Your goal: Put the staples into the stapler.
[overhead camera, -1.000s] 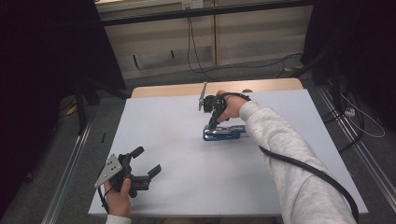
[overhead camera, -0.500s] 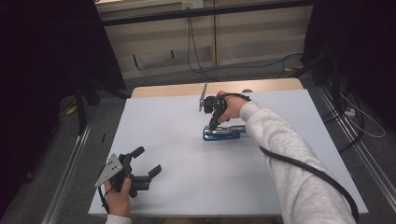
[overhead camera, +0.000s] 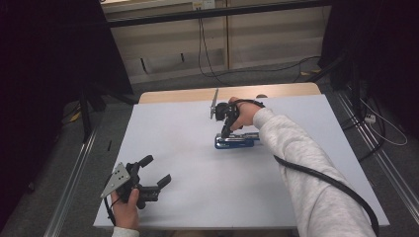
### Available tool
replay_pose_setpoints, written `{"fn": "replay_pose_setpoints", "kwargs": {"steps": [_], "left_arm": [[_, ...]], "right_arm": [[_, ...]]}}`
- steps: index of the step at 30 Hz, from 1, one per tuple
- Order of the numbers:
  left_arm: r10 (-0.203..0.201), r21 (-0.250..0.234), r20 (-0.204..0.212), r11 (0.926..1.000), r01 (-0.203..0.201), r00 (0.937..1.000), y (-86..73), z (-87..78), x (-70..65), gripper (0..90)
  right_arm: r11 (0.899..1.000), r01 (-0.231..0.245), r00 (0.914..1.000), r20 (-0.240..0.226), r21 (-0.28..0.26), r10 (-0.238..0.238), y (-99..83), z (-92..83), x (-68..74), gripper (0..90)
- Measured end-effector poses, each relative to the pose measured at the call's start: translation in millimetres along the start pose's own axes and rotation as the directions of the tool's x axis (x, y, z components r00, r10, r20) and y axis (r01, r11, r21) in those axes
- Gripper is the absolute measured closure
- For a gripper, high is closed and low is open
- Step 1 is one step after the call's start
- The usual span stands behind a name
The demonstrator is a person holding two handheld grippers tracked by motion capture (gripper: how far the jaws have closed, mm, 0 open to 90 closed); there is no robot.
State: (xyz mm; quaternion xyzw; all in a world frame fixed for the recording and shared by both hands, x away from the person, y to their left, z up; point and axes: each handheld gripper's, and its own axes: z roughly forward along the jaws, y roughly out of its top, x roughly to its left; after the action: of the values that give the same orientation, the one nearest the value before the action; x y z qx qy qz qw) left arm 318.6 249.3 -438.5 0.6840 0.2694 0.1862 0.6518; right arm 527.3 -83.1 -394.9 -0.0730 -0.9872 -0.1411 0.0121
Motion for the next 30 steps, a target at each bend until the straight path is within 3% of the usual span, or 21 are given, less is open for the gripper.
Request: {"fn": "replay_pose_setpoints", "kwargs": {"steps": [5,7,11,15,16,21,22,30], "left_arm": [[-0.003,0.001,0.001,1.0000,0.003,1.0000,-0.1,0.3,-0.2,2.8],[-0.004,0.002,0.002,1.0000,0.004,1.0000,-0.2,0.4,-0.2,2.8],[-0.006,0.002,0.002,1.0000,0.006,1.0000,-0.3,0.7,-0.4,2.8],[-0.006,0.006,0.004,1.0000,0.006,1.0000,-0.5,1.4,0.0,2.8],[-0.013,0.007,0.006,0.9999,0.013,0.9999,-0.4,1.8,-0.3,2.8],[-0.040,0.017,0.011,0.9991,0.040,0.9992,0.7,4.4,-1.8,2.8],[-0.034,0.027,0.013,0.9991,0.034,0.9993,1.1,4.8,-1.4,2.8],[-0.033,0.050,0.021,0.9982,0.032,0.9992,3.8,14.2,-2.9,2.7]], "right_arm": [[1.000,-0.009,1.0000,0.001,-0.008,0.009,1.3,1.3,0.5,78.1],[1.000,-0.015,0.9998,0.009,-0.018,0.015,1.3,1.7,0.2,72.4],[1.000,-0.019,0.9998,0.007,-0.022,0.019,0.1,0.8,1.7,69.8],[0.998,-0.028,0.9995,0.016,-0.061,0.029,-4.8,-3.9,2.4,65.4],[0.994,-0.048,0.9986,0.018,-0.098,0.050,-9.8,-7.7,1.8,63.9],[0.985,-0.109,0.9927,0.037,-0.136,0.115,-20.6,-15.7,2.8,54.8],[0.976,-0.122,0.9907,0.039,-0.179,0.131,-28.6,-19.1,2.3,52.3],[0.957,-0.158,0.9842,0.039,-0.244,0.173,-50.7,-23.6,8.0,44.4]]}}
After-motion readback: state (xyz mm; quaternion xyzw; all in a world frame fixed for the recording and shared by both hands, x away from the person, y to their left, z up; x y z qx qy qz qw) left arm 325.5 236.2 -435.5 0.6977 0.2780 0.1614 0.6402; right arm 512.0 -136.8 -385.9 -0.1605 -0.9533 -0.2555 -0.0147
